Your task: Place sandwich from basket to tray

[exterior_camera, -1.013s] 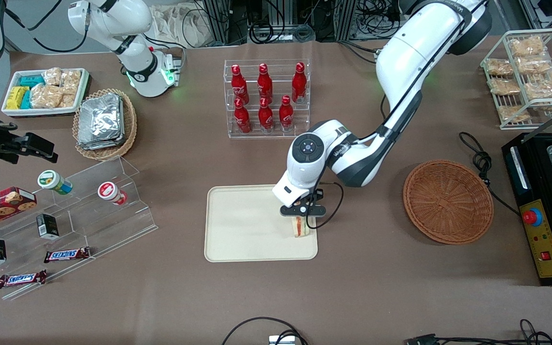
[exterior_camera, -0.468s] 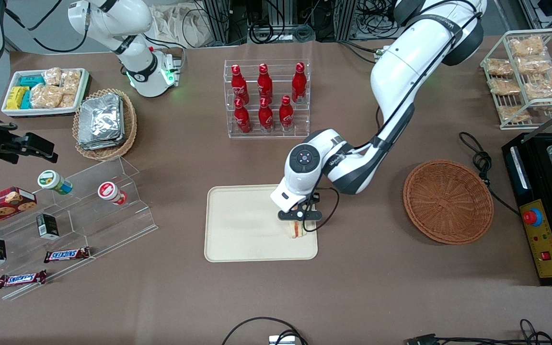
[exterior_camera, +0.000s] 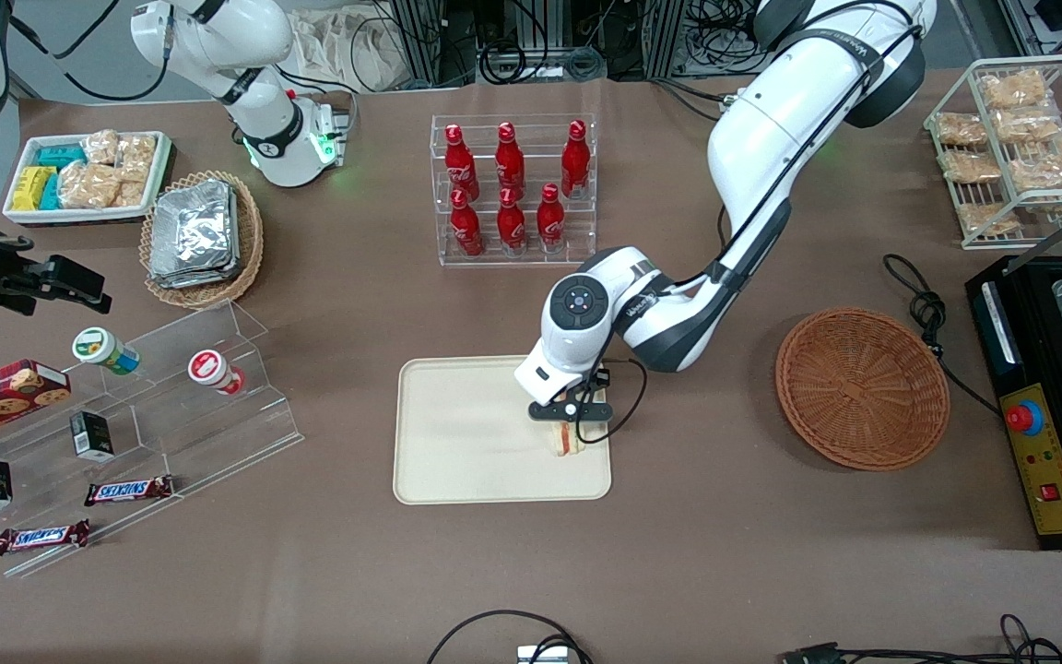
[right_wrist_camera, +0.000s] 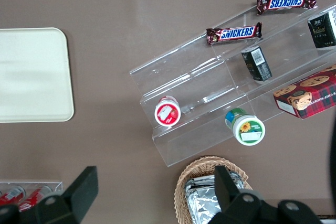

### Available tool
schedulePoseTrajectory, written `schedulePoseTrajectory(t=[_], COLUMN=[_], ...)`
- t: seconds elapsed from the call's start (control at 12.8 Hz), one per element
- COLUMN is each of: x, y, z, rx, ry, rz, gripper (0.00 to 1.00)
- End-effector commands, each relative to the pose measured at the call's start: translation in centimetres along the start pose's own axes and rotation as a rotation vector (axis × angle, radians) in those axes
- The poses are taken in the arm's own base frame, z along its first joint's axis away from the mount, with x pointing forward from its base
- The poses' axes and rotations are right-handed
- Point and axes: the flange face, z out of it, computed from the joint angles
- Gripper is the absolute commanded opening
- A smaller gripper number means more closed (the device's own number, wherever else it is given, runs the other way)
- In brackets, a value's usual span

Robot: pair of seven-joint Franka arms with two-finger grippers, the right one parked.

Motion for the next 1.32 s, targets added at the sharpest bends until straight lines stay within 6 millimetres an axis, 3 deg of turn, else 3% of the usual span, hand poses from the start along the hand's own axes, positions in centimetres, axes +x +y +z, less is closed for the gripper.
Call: schedulePoseTrajectory(t=[0.0,0.08,0.23,0.47,0.55,0.7,0.94,1.25], x=[-0.1,-0.1,-0.1,0.7,1.0,2.9,4.1,7.0], y=[1.4,1.3,1.4,0.8,0.7,-1.6,-5.1,-13.9], z=[0.0,0.2,0.2,-1.7,-3.1,-6.4,-11.7,-18.9], rx=[0.014,0.029,0.035,0.03,0.024,0.03,0.102,0.174], ry=[0.033,0.052,0.066,0.083,0.102,0.129,0.14,0.158], rz=[-0.005,-0.015,-0.023,-0.057,-0.112,-0.248,-0.31,-0.443], gripper=[0.81,1.0,1.0,1.0,1.0,1.0,1.0,1.0])
